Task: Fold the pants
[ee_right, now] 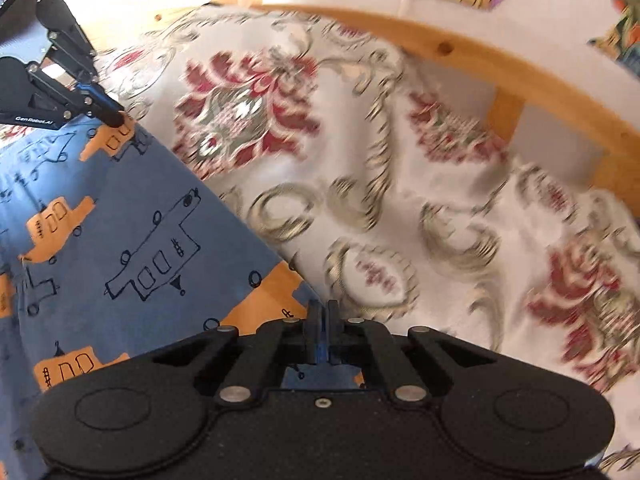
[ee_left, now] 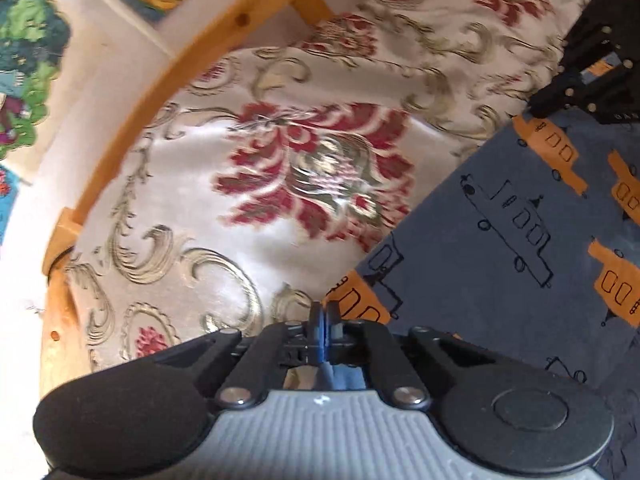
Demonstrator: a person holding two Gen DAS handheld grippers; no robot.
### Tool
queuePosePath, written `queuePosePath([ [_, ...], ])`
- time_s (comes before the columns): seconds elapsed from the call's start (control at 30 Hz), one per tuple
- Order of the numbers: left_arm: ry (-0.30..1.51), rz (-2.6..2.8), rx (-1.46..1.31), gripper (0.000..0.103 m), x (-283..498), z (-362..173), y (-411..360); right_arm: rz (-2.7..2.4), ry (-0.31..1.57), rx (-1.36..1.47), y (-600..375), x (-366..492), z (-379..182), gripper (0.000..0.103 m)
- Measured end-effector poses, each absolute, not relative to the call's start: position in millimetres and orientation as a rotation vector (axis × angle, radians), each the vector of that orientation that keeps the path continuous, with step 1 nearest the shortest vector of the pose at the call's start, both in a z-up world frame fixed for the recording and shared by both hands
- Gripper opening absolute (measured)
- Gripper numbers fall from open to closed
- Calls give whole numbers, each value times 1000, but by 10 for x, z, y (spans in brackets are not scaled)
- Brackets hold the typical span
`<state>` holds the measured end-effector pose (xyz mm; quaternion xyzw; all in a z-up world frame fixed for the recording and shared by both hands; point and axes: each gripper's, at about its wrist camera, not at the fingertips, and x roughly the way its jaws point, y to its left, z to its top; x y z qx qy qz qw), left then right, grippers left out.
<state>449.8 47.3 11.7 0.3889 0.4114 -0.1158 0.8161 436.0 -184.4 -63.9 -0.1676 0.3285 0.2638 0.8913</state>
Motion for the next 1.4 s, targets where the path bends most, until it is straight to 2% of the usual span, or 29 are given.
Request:
queuePosePath([
  [0.13, 912, -235, 834, 4, 4591, -30, 501, 522, 706, -394, -1717, 4453, -767, 0],
  [0.23, 903, -252, 806, 27, 4589, -8, 561, 517, 696, -365, -1727, 4425, -779, 9],
  [0.27, 889, -252, 798, 44, 4573, 32, 593, 524, 686, -360, -1744, 4397, -759, 22],
  [0.3, 871, -249, 783, 58, 4564, 83, 635, 533, 673, -359, -1763, 4366, -729, 30],
  [0.37, 861, -268, 729, 61, 4577, 204, 751, 562, 640, -359, -1777, 4315, -663, 51],
  [0.4, 871, -280, 703, 66, 4604, 254, 804, 578, 620, -361, -1762, 4291, -625, 58],
  [0.43, 881, -295, 689, 72, 4617, 291, 853, 598, 602, -364, -1732, 4272, -579, 70],
  [0.47, 893, -315, 689, 86, 4619, 320, 900, 623, 589, -365, -1692, 4260, -545, 79],
  [0.5, 895, -334, 695, 94, 4612, 342, 941, 665, 578, -364, -1637, 4263, -509, 82],
  [0.57, 887, -372, 707, 96, 4580, 376, 1014, 724, 576, -376, -1512, 4275, -476, 90],
  [0.7, 963, -420, 638, 101, 4620, 376, 1154, 797, 605, -378, -1307, 4342, -480, 98],
  [1.03, 1014, -521, 650, 103, 4567, 223, 1090, 830, 699, -302, -1364, 4424, -592, 100],
  [1.1, 1014, -536, 622, 100, 4582, 235, 1094, 831, 731, -244, -1414, 4509, -608, 89],
  [1.17, 1029, -546, 598, 97, 4609, 241, 1101, 816, 751, -228, -1440, 4544, -625, 68],
  [1.2, 1033, -546, 596, 94, 4618, 241, 1104, 809, 748, -251, -1434, 4531, -640, 64],
  [1.23, 1031, -542, 598, 91, 4622, 241, 1108, 806, 747, -284, -1420, 4517, -659, 56],
  [1.3, 1027, -526, 611, 76, 4641, 226, 1107, 761, 733, -347, -1381, 4507, -694, 43],
  [1.33, 1026, -511, 618, 72, 4658, 214, 1107, 735, 730, -356, -1372, 4516, -705, 34],
  [1.4, 1023, -490, 621, 59, 4684, 198, 1110, 711, 729, -356, -1381, 4545, -719, 30],
])
